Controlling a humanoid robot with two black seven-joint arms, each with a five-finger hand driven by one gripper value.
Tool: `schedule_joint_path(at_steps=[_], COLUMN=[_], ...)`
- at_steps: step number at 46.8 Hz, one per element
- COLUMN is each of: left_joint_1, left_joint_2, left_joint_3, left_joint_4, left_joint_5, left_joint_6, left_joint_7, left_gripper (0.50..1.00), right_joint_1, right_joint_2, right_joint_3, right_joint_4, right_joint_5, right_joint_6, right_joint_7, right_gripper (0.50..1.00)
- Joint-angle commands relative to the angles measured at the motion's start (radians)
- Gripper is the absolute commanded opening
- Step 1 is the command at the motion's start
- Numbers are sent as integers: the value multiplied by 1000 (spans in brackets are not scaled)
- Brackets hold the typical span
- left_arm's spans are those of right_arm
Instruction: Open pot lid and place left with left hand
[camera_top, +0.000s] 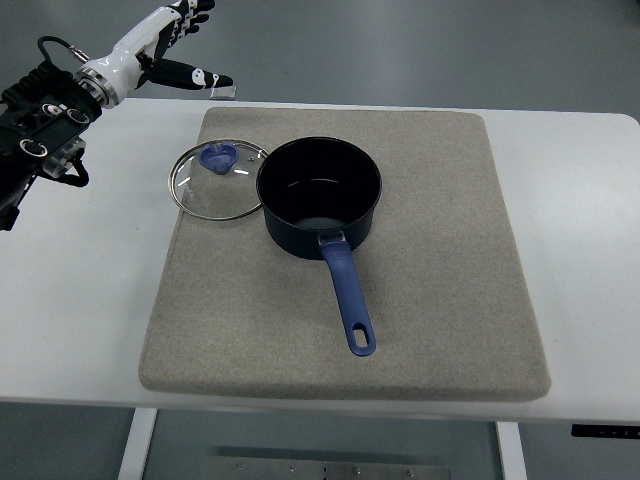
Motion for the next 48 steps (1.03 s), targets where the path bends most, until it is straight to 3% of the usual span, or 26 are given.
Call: schedule_joint_path(at_steps=[1,19,48], left_joint_1=[8,92,123], left_joint_2=[-24,-23,-23], left_joint_3=[-3,-94,-186], left_joint_4=[-3,2,-3], left_joint_5=[-74,-234,-234], left_joint_6=[-14,-136,-136], left_joint_7=[0,0,0], left_gripper=[992,994,992], right_joint_1=[0,0,-8], right_joint_2=[0,0,0], right_joint_3=[1,1,-2], right_joint_4=[0,0,46], right_joint_5=[0,0,-2], right_joint_6=[0,0,11], right_joint_7=[0,0,-8], right_gripper=[917,917,917])
